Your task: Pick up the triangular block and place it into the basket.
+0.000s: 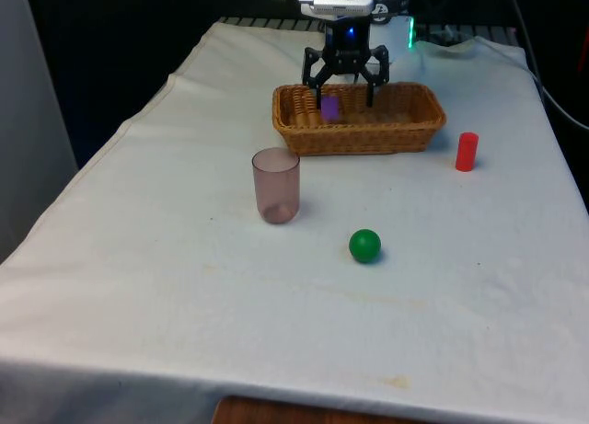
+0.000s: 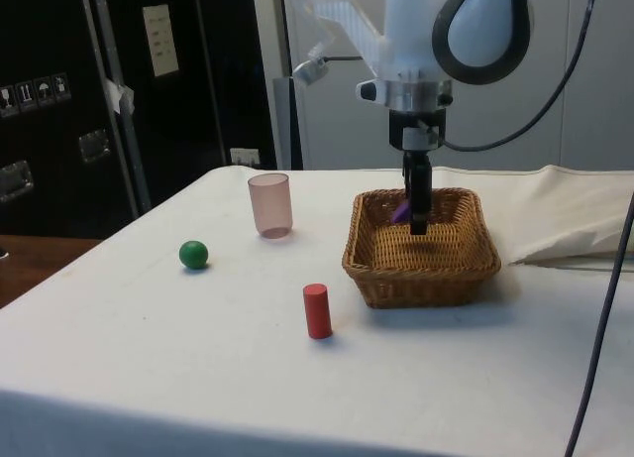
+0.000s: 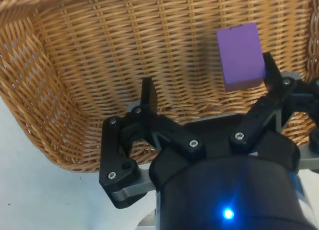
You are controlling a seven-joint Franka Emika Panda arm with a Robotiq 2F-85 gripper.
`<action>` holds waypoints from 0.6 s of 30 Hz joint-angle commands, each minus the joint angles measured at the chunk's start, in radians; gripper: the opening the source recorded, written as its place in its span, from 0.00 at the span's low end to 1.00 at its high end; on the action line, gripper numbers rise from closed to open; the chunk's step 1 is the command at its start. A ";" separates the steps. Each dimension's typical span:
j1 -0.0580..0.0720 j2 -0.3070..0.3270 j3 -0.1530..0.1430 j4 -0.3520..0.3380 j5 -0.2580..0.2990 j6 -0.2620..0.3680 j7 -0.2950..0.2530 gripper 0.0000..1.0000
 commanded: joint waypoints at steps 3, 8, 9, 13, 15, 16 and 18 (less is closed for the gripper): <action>0.000 0.000 0.000 0.000 0.000 0.000 0.001 1.00; 0.001 -0.001 0.002 0.000 0.001 0.000 0.002 1.00; 0.000 0.000 0.000 0.000 0.000 0.000 0.000 1.00; 0.001 -0.001 0.003 0.000 0.003 -0.001 0.002 1.00; 0.002 -0.001 0.003 0.000 0.003 -0.001 0.003 1.00; 0.002 -0.001 0.003 0.000 0.003 -0.001 0.003 1.00; 0.004 0.003 0.006 0.002 -0.002 0.000 0.010 1.00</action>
